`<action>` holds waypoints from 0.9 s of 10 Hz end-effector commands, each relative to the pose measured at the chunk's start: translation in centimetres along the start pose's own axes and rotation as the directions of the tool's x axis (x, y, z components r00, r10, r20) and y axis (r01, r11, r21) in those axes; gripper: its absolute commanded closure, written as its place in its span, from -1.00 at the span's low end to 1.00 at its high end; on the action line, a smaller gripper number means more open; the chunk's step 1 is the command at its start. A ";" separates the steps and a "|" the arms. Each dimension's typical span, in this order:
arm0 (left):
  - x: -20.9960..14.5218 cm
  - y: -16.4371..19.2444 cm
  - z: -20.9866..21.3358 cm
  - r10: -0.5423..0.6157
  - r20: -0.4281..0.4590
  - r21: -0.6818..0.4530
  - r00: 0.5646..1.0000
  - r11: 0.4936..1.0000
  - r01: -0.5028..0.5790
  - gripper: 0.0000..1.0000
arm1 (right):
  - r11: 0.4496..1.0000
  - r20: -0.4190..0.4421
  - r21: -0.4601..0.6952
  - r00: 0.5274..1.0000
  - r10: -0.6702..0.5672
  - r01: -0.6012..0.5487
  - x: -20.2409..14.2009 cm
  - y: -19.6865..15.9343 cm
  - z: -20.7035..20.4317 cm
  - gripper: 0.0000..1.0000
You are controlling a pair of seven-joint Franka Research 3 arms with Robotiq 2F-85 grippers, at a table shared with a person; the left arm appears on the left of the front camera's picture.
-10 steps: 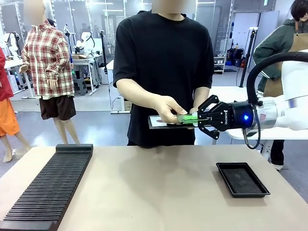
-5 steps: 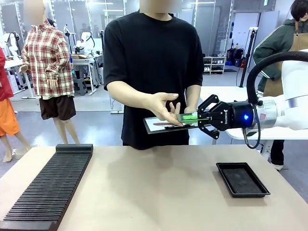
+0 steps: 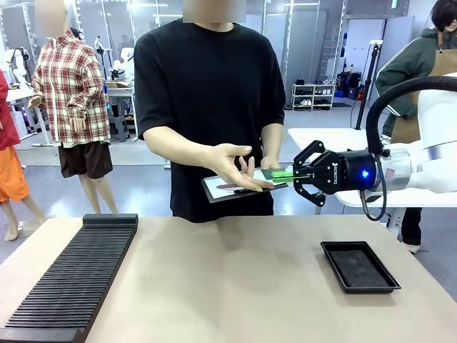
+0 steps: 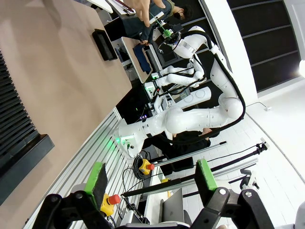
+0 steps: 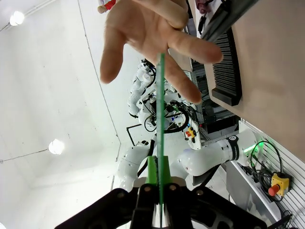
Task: Inspect the PCB.
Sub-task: Place the Blank PCB in the ESD tray.
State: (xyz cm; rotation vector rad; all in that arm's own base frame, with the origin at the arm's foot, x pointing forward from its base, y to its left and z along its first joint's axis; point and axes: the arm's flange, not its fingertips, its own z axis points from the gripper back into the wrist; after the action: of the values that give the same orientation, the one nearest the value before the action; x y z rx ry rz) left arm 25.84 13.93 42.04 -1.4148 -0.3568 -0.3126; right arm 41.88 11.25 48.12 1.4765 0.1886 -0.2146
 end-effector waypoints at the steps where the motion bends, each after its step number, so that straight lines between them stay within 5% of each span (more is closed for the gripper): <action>1: 0.0 -0.1 0.1 -0.005 0.002 0.002 1.000 1.000 0.005 -0.89 | 1.000 -0.006 0.000 1.000 -0.013 0.013 0.0 0.5 -0.2 1.00; 5: 0.0 -0.1 0.1 -0.005 0.002 0.002 1.000 1.000 0.005 -0.89 | 1.000 0.000 0.000 1.000 0.000 0.000 0.0 0.0 0.0 0.95; 9: 0.0 -0.1 0.1 -0.005 0.002 0.002 1.000 1.000 0.005 -0.89 | 0.965 0.112 -0.181 0.970 0.214 -0.192 -1.1 0.1 3.2 0.95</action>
State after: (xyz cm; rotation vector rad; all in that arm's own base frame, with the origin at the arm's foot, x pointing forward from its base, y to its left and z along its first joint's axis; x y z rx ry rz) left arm 25.84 13.93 42.04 -1.4148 -0.3568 -0.3126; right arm 40.93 9.35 49.84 1.3501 0.0325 -0.1346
